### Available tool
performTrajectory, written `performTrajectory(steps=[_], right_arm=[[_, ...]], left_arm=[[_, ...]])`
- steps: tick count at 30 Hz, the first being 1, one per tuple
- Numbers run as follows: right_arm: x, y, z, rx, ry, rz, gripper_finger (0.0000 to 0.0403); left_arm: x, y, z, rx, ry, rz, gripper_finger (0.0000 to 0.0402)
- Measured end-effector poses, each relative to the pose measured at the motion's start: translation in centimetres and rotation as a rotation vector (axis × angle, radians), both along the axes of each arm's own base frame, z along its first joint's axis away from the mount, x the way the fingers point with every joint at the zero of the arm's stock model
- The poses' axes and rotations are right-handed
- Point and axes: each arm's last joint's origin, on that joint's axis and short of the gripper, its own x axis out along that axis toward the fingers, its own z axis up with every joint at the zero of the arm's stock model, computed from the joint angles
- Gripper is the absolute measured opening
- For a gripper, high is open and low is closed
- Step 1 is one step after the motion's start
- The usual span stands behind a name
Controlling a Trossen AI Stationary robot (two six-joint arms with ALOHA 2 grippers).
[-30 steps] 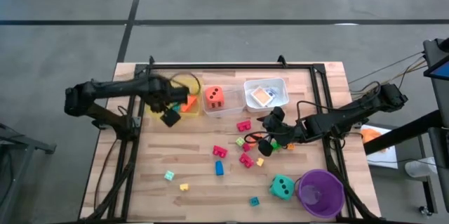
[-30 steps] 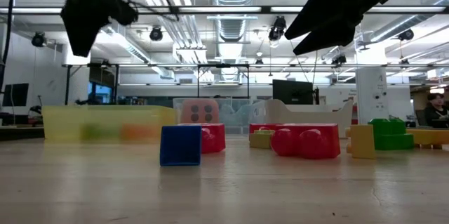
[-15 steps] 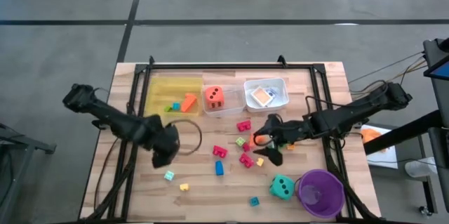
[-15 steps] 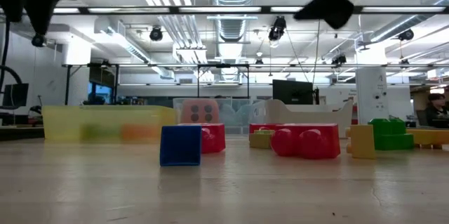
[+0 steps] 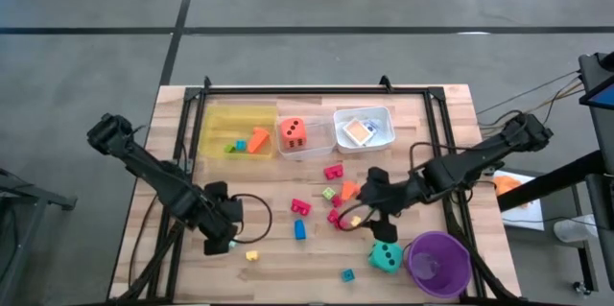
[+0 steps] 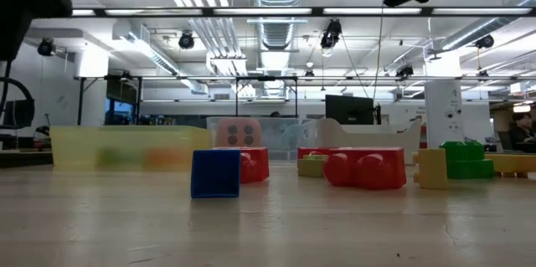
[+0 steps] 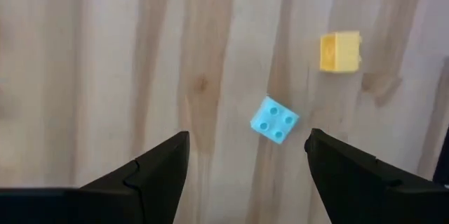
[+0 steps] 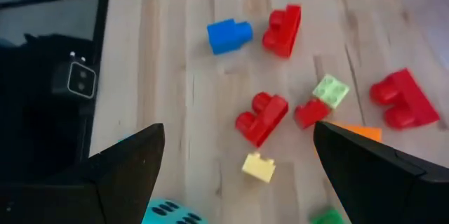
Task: Pick & Place Toys
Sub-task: Put the blue dice into the transparent bin
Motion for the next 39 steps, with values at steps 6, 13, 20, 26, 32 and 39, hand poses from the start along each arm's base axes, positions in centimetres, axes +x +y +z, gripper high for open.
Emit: performTrajectory(steps=[6,13,20,26,32,39], right_arm=[[1.8,2.2,0.8,0.055,0.1,0.068,0.0362],[3.7,5.1,0.6,0.213,0.218,0.205,0.0362],[5.6,7.2,-0.5,0.356,0.336,0.247,0.0362],[6.0,7.3,-0.8,0.328,0.333,0.033,0.0362],[4.6,7.6,0.1,0.309,0.341,-0.115,0.0362],[2.6,8.4,0.8,0.304,0.405,-0.134,0.0362]], left_arm=[[-0.6,0.3,-1.9,-0.015,0.067,0.044,0.0281],[-0.7,0.1,-2.1,-0.049,0.08,0.04,0.0281],[-0.7,0.1,-2.1,-0.043,0.076,0.034,0.0281],[-0.6,0.1,-2.1,-0.043,0.069,0.039,0.0281],[-0.6,0.0,-2.1,-0.043,0.056,0.042,0.0281],[-0.5,0.1,-2.1,-0.036,0.049,0.042,0.0281]])
